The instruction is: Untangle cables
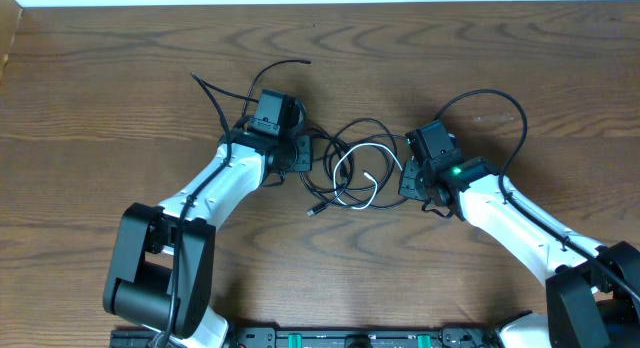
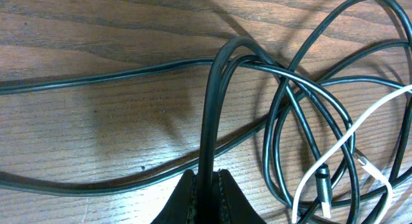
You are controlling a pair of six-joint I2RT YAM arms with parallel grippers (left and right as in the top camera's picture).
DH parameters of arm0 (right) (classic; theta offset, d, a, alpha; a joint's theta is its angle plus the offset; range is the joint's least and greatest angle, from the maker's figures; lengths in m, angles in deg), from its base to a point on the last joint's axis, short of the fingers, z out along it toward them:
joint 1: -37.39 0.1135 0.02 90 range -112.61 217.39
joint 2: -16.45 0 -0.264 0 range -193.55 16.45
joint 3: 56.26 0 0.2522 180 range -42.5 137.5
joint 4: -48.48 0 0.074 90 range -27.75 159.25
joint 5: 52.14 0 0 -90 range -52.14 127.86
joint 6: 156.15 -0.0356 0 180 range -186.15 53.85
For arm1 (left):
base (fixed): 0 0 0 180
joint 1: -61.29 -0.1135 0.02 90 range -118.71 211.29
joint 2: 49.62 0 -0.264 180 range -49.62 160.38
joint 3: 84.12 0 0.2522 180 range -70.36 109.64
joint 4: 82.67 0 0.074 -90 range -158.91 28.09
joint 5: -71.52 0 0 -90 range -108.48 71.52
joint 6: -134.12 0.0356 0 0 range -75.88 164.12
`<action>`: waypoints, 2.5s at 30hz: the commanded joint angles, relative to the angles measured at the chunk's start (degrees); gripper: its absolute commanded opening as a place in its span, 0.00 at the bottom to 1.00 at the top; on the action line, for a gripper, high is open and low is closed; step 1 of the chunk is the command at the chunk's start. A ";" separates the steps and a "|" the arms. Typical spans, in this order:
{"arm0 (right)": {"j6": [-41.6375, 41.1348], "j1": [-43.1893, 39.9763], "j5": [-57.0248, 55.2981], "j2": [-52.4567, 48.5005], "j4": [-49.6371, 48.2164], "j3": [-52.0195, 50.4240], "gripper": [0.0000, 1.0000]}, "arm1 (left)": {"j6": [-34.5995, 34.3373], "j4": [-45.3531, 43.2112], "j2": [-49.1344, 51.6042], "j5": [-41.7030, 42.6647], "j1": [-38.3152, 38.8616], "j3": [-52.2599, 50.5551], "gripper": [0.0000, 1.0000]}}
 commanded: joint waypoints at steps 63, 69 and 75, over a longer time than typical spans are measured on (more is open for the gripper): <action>62.03 -65.05 -19.02 -22.95 -15.72 50.42 0.01 | 0.57 1.09 -0.52 -2.97 0.11 0.46 0.08; 65.88 -74.55 -11.67 -21.79 -15.41 50.42 0.01 | 0.57 1.09 -0.52 -2.97 0.11 0.46 0.09; 60.74 -82.58 0.17 -23.41 -10.25 49.55 0.01 | 0.57 1.05 -0.52 -2.97 0.11 0.46 0.09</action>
